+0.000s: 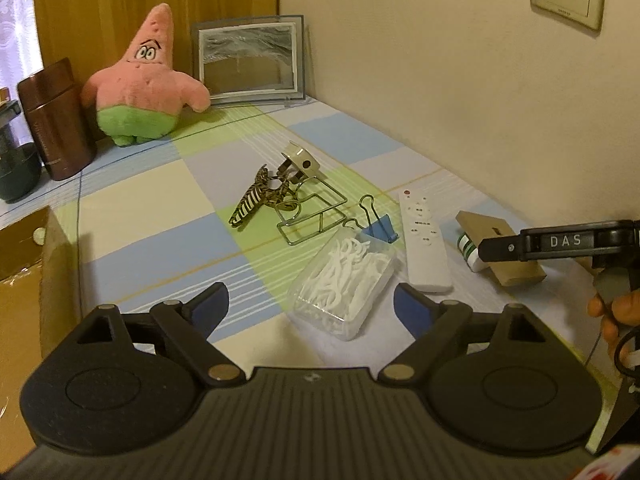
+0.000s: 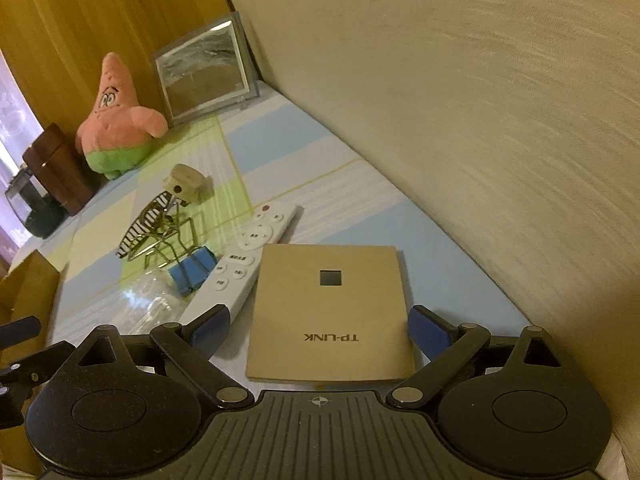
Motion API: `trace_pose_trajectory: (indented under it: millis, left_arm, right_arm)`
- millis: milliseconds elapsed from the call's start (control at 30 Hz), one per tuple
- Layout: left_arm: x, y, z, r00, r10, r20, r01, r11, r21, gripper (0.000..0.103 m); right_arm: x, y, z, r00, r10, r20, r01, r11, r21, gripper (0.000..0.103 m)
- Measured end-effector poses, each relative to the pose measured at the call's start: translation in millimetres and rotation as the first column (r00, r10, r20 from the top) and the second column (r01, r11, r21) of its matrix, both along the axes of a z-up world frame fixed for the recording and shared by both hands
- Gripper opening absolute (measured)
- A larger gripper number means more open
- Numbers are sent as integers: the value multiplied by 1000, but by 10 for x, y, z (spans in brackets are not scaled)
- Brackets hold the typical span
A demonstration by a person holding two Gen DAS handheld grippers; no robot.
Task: Organize rigid objects
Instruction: 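Grasp the clear floss pick box with the left gripper while the right gripper grasps the TP-LINK card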
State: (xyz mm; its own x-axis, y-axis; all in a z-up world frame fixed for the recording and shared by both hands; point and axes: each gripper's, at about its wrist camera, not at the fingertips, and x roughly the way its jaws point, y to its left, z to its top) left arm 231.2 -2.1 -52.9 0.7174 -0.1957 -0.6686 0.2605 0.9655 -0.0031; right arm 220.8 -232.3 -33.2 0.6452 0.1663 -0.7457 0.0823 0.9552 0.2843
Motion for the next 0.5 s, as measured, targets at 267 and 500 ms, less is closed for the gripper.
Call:
trace_pose_trajectory:
  millis: [267,500]
  left_arm:
    - [164,-27,-87,997,-71,-33,72,997,40,87]
    - [317,-99,-164,989,-137,-60,141,988,65,87]
  right_arm:
    - [41,49,-52,1000,-1,-31,0,1000,-26,92]
    - [6,74,5,1000,-13,2,13,999,-51,83]
